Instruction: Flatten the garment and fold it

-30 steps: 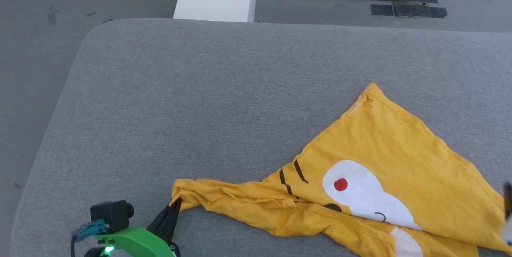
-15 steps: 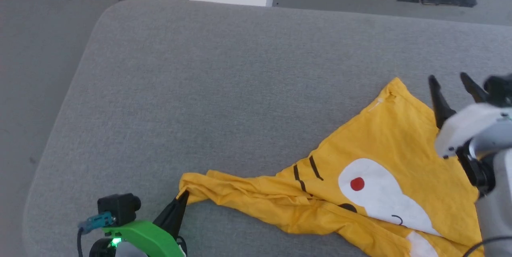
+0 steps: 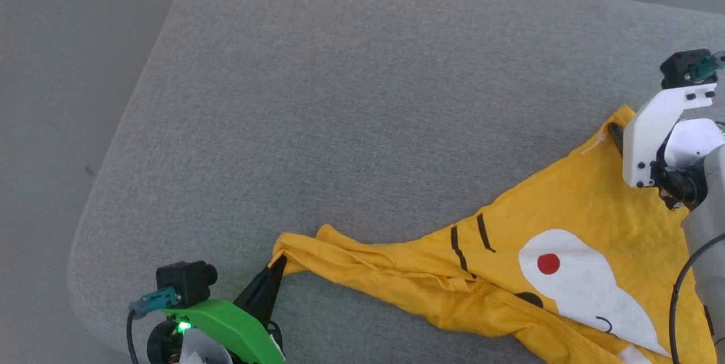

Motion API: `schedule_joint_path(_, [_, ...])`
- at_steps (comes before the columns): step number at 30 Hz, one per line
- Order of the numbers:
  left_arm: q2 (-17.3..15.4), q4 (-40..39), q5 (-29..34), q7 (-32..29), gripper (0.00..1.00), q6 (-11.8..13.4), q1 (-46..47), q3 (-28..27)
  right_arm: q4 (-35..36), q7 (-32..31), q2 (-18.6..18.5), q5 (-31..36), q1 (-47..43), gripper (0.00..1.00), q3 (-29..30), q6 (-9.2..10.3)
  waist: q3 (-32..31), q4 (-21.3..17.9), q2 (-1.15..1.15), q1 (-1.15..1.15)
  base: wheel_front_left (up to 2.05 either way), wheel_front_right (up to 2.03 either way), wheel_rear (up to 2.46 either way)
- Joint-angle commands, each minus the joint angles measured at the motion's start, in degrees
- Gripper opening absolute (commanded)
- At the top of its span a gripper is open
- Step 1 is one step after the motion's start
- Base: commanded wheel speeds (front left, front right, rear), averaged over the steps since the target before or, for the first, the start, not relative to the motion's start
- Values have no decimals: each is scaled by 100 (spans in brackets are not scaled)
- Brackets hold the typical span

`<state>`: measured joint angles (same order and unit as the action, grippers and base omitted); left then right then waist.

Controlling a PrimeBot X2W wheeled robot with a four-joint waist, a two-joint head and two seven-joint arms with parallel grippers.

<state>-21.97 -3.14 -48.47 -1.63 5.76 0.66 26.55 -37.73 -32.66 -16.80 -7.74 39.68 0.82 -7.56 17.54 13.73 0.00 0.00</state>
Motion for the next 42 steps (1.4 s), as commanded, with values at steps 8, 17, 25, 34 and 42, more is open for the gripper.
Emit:
schedule_joint_path(8, [69,152,-24,110,0,-52,128,-11,-75,-729,12,280,104,0,42,8,95,79,0,0,0,0,0])
schedule_joint_path(17, [-26,95,-42,87,0,41,-12,-46,853,688,140,90,-710,0,220,8,-410,-282,0,0,0,0,0])
schedule_joint_path(25, [-180,-185,-42,113,0,183,-219,-154,2243,1373,506,-309,-2139,0,838,8,-976,-795,0,0,0,0,0])
schedule_joint_path(34, [-483,-669,153,233,0,-236,579,-325,4289,988,615,-529,-3023,0,1374,8,-1262,-1159,0,0,0,0,0])
schedule_joint_path(42, [-755,-944,73,-285,0,-718,2397,-574,5566,-83,-278,-477,-2125,0,1138,8,-1301,-1405,0,0,0,0,0])
